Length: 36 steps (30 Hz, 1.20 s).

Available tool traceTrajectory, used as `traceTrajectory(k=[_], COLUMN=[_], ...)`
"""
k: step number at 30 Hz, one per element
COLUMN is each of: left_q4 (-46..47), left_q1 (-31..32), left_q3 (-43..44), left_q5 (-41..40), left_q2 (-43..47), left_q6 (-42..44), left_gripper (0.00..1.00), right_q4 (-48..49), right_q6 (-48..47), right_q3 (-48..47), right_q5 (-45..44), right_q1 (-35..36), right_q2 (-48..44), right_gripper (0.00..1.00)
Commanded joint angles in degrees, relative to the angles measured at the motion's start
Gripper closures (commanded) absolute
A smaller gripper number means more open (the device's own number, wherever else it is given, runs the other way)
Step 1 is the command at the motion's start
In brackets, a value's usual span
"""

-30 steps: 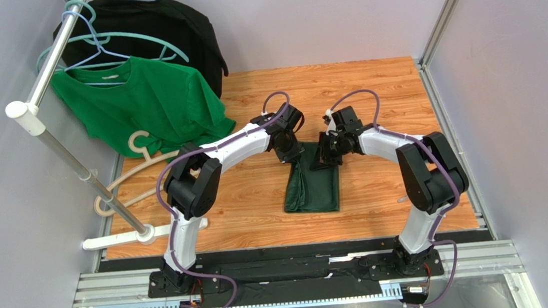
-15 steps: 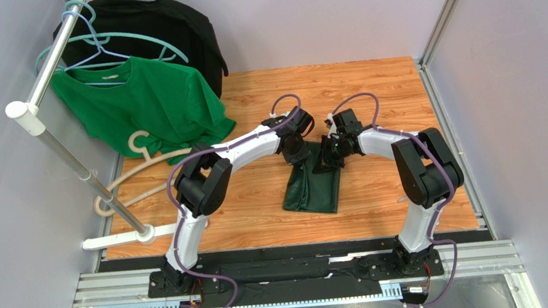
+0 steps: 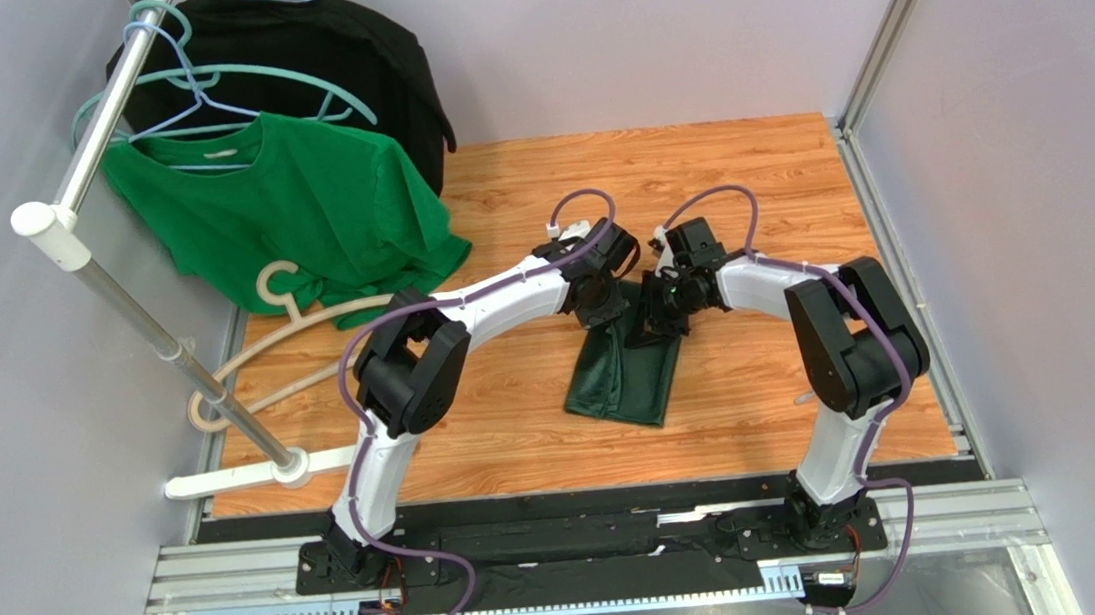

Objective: Fold the napkin into a case and place the utensils inside
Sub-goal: Fold the lower triangle-folded napkin at the center of the board.

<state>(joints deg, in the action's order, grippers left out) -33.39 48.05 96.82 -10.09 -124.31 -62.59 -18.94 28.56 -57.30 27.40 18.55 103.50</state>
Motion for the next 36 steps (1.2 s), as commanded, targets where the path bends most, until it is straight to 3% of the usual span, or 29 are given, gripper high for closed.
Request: traceTrajectory(k=[1, 9, 16, 21, 27, 31, 36], left_q4=[2.3, 2.6, 2.7, 3.1, 4.9, 6.3, 7.9], left_q1=[0.5, 0.7, 1.1, 1.2, 1.3, 1.4, 1.9], left_q3=[0.4, 0.4, 0.4, 0.4, -0.9, -1.9, -2.9], left_q5=[-2.8, -3.2, -3.4, -3.4, -3.0, -2.1, -2.0], left_q2=[-0.7, -0.3, -0.3, -0.1, 0.2, 0.6, 1.4], left_q6=[1.9, 2.8, 2.8, 2.3, 2.0, 1.8, 1.9], left_gripper=[1.00, 1.00, 1.00, 1.00, 1.00, 1.00, 1.00], right_q4=[-1.3, 3.0, 6.0, 10.2, 10.9, 10.5, 10.8], right_q6=[-1.0, -1.7, -1.4, -0.4, 0.1, -0.4, -1.0], right_q3=[1.4, 6.0, 5.2, 5.9, 4.0, 3.1, 3.1], right_q5=[-0.2, 6.4, 11.3, 13.6, 14.3, 14.2, 11.8], right_q1=[-0.3, -0.3, 0.4, 0.6, 0.6, 0.5, 0.4], right_q2=[-7.0, -12.1, -7.3, -3.5, -1.1, 0.7, 1.2], right_gripper=[0.82, 0.57, 0.51, 0.51, 0.59, 0.70, 0.71])
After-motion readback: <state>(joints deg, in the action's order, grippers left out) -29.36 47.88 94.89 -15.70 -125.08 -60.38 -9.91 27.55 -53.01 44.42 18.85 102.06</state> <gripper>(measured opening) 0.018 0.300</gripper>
